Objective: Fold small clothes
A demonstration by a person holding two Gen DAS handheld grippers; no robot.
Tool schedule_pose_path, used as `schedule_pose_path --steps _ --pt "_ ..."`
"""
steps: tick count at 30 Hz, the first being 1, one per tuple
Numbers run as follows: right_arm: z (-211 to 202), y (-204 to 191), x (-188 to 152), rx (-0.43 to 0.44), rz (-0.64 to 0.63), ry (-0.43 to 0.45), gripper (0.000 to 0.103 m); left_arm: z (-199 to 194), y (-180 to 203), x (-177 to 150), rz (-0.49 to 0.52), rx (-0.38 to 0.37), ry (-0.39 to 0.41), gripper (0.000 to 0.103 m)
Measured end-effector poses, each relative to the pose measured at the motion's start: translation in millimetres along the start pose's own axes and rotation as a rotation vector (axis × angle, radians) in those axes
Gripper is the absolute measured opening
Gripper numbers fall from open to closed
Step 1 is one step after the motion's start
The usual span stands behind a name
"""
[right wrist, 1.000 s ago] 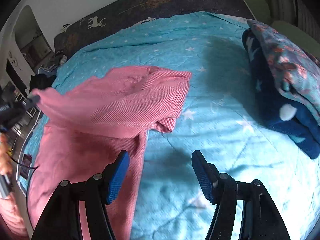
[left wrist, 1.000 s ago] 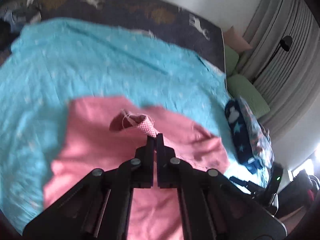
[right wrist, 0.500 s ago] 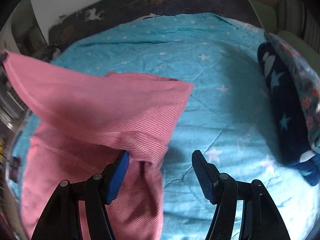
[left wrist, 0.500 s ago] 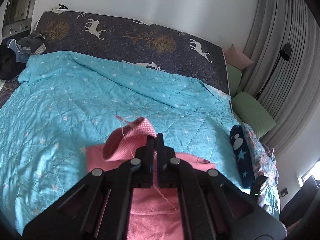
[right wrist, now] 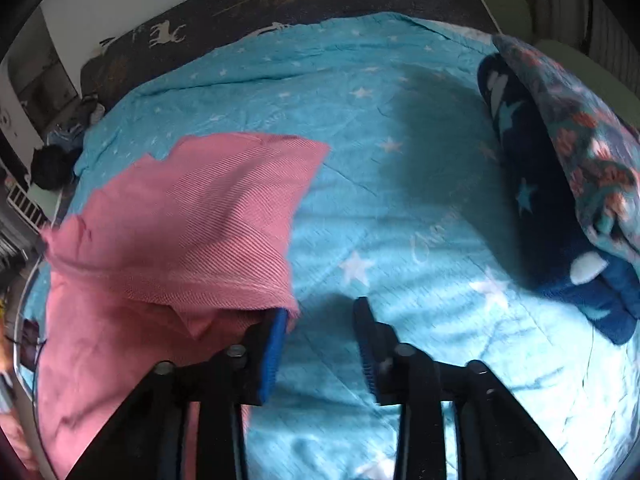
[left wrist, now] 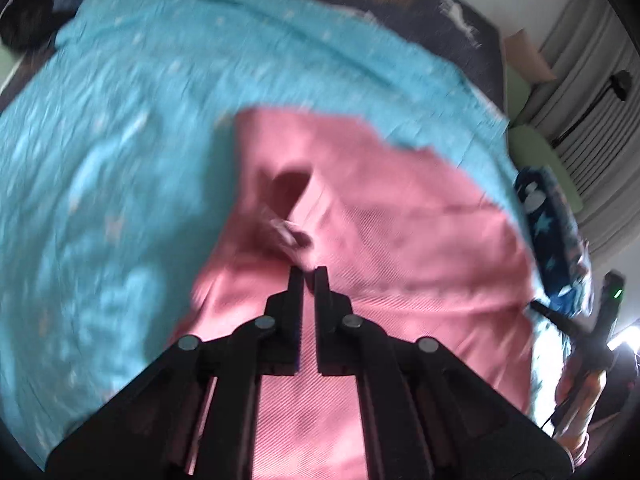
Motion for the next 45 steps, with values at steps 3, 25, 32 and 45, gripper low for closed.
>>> schedule_pose_path --steps 3,25,32,45 --pt "-12 13 8 0.007 0.047 -0.006 0.041 -12 -9 0 -0.025 0.013 0.027 0.012" --pt "55 -15 74 0.036 0.079 -0.047 0.052 27 21 73 0.067 0.035 0.127 0.005" --pt "64 -16 77 0.065 0.091 -0.039 0.052 28 -7 110 0.130 0.172 0.243 0.007" --pt "48 -36 55 0.213 0.152 -0.109 0.064 30 -35 73 0.034 0.114 0.134 0.054"
Point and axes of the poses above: each gripper's, at about its wrist camera, not at the fingertips, and z roughly the way its jaws point, y to its right, x to its top, the point moved 6 cm from there along z, roughly the way its jaws point, and after that the axes turned 13 degrees about y, right-handed, at the moved point
